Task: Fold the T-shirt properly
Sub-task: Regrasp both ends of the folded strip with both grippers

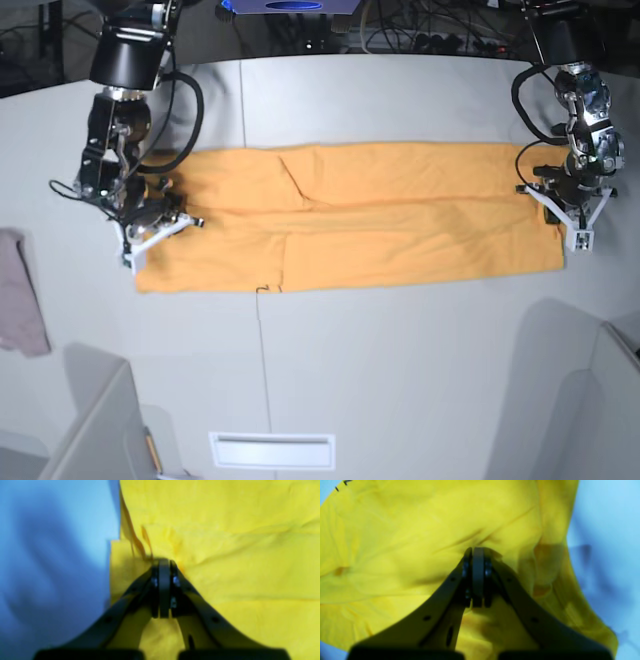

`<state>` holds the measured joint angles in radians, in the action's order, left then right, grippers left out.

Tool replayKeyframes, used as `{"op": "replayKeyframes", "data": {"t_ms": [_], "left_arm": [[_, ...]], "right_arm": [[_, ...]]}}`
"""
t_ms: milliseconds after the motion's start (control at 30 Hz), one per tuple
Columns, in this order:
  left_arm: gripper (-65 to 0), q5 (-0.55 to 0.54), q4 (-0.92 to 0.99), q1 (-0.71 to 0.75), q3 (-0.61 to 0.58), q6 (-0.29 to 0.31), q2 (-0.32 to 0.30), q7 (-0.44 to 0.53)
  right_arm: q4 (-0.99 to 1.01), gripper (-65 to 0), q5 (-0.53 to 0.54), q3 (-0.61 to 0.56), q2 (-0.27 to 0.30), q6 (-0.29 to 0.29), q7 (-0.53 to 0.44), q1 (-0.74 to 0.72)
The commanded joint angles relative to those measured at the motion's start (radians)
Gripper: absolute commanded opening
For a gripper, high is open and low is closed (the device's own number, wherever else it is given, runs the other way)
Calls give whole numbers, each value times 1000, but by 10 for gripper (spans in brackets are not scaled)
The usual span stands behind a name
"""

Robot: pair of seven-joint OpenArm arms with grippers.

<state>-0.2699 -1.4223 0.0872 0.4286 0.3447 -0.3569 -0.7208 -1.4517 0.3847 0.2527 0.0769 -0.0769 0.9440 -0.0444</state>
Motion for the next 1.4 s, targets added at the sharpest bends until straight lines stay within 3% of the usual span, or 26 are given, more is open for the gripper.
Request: {"op": "replayKeyframes", "data": {"t_ms": [0, 67, 167, 267, 467, 567, 700, 767, 833, 933, 1067, 1367], "left_arm": [[-650, -10, -48, -10, 32, 0, -23, 25], [-650, -50, -87, -4, 75, 26, -21, 20], [-650, -154, -145, -8, 189, 110, -24, -113], [-650, -190, -216, 1, 289, 173, -24, -198], [-650, -197, -251, 92, 392, 342, -37, -199], [-650, -197, -208, 90, 442, 353, -35, -199], [-278, -197, -125, 76, 471, 353, -35, -196], [-99, -199, -94, 72, 454, 353, -34, -139], [0, -197, -39, 73, 418, 353, -35, -61], [0, -197, 68, 64, 365, 353, -37, 7], [-7, -197, 177, 9, 358, 353, -37, 10], [-7, -199, 209, -45, 345, 353, -34, 8]], "right_arm": [[-56, -650, 10, 1, -7, -5, -13, -13], [-133, -650, 10, 7, -29, -7, -13, 7], [-254, -650, 10, 0, -42, -8, -13, 42], [-349, -650, 67, 1, -52, -8, -13, 87], [-462, -650, 245, 7, -53, -8, -21, 202], [-464, -650, 264, 1, -53, -8, -21, 223], [-464, -650, 264, 0, -53, -8, -21, 228], [-464, -650, 264, 0, -52, -8, -20, 228], [-464, -650, 264, 0, -52, -8, -20, 228], [-464, -650, 264, 0, -50, -8, -18, 228], [-464, -650, 264, 3, -47, -8, -16, 228], [-464, -650, 264, 0, -47, -8, -18, 228]]}}
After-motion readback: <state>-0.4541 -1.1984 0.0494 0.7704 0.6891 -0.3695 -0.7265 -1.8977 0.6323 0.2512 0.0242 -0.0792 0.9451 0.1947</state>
